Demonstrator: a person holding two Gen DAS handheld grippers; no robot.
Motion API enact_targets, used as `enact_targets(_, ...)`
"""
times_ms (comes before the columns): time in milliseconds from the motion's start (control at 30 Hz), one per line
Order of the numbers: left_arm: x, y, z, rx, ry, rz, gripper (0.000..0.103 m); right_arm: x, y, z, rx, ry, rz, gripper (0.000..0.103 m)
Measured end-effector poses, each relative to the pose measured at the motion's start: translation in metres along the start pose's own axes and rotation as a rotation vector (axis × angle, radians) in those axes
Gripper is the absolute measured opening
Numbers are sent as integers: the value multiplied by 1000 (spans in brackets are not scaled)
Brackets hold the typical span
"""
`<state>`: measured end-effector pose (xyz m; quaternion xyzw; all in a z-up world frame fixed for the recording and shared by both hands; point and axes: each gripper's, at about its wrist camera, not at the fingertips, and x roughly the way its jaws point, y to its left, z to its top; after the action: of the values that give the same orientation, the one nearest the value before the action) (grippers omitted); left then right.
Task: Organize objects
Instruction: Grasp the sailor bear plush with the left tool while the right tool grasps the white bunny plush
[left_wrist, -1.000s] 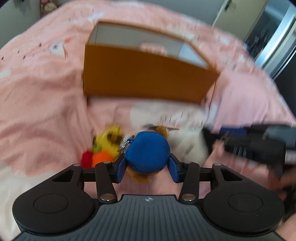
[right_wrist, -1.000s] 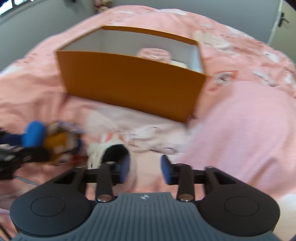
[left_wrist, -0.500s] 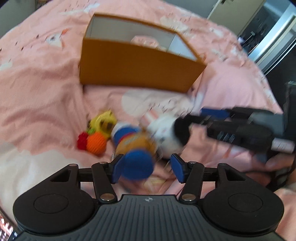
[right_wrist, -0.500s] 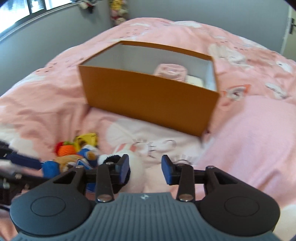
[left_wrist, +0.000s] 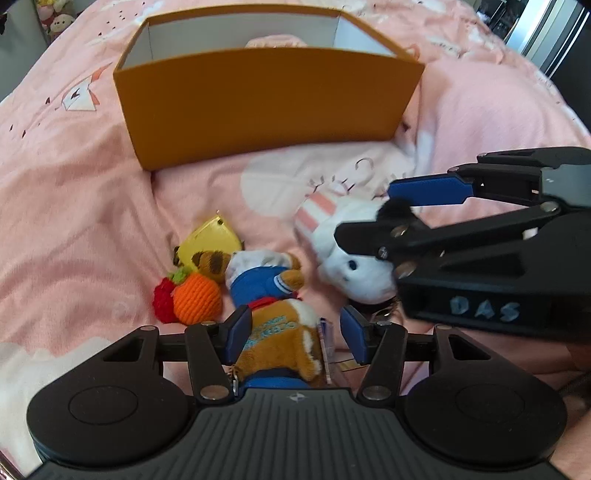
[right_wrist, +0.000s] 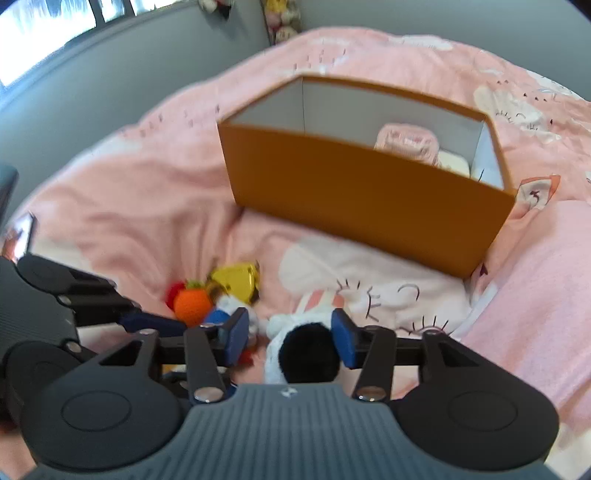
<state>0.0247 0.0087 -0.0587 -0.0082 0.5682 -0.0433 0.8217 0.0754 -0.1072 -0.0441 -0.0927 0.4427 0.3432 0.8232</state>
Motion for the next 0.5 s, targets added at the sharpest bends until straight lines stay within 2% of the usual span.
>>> enact_targets(200, 11, 3, -6, 7, 36, 41, 64, 20, 1, -8, -54, 73, -107, 60)
enact_targets(500, 23, 3, -14, 25, 64, 46, 64, 36, -8, -20, -84, 136, -144, 66)
